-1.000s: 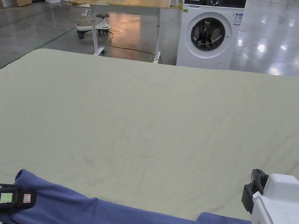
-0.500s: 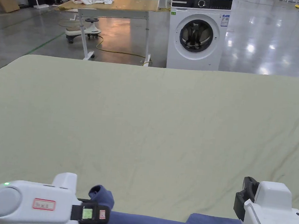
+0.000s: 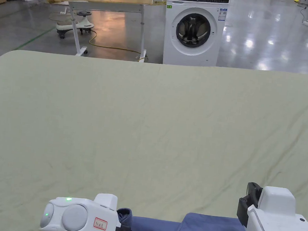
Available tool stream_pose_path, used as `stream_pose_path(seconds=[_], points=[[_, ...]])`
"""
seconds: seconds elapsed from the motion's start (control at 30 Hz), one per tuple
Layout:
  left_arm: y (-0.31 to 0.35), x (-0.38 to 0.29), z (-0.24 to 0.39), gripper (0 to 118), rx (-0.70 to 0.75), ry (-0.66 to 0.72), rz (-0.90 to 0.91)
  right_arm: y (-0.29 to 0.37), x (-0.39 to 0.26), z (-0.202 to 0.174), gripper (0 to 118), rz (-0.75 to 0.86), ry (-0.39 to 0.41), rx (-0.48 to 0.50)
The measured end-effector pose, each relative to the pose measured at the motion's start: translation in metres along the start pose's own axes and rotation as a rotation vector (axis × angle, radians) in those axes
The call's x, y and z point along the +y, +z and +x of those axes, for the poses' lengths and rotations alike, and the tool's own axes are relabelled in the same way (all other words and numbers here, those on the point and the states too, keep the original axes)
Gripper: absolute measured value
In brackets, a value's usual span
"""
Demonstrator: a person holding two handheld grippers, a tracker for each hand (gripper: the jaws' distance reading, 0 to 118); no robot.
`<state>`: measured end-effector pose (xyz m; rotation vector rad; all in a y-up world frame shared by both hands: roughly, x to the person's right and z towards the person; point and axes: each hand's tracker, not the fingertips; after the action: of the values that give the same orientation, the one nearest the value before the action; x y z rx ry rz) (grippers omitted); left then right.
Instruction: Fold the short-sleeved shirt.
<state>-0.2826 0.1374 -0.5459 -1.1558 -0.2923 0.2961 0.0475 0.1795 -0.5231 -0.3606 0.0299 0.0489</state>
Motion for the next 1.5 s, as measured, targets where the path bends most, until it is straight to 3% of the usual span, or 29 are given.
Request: stream_pose_path(seconds=[0.17, 0.23, 0.3, 0.33, 0.4, 0.57, 0.7, 0.73, 0.93, 1.5], points=[[-0.005, 0.001, 0.003, 7, 0.017, -0.006, 0.003, 0.000, -0.003, 0.000, 0, -0.012, -0.004, 0.000], [-0.005, 0.003, 0.001, 21, 0.014, 0.007, 0.001, 0.000, -0.004, 0.000, 0, -0.015, -0.004, 0.002], [0.001, 0.004, 0.002, 52, -0.013, 0.013, 0.007, 0.001, -0.004, 0.001, 0, -0.017, 0.000, 0.004], [0.005, 0.005, 0.003, 61, -0.048, -0.004, 0.020, 0.002, -0.003, 0.001, 0, -0.018, 0.001, 0.005], [0.018, 0.007, 0.004, 63, -0.074, -0.014, 0.040, 0.003, -0.003, 0.003, 0, -0.017, 0.008, 0.006], [0.048, 0.011, -0.012, 59, -0.109, -0.018, 0.087, 0.006, -0.001, 0.008, 0, -0.018, 0.014, -0.003], [0.041, 0.008, -0.030, 14, -0.019, 0.002, 0.069, 0.008, -0.003, 0.010, 0, -0.021, 0.011, -0.011], [0.035, 0.005, -0.032, 12, -0.024, -0.002, 0.053, 0.008, -0.004, 0.011, 0, -0.024, 0.010, -0.011], [-0.006, -0.022, -0.013, 8, -0.138, -0.068, -0.087, 0.008, -0.009, 0.011, 0, -0.043, 0.008, -0.011], [-0.021, -0.049, -0.005, 7, -0.257, -0.087, 0.019, 0.006, -0.009, 0.001, 0, -0.041, 0.002, 0.011]])
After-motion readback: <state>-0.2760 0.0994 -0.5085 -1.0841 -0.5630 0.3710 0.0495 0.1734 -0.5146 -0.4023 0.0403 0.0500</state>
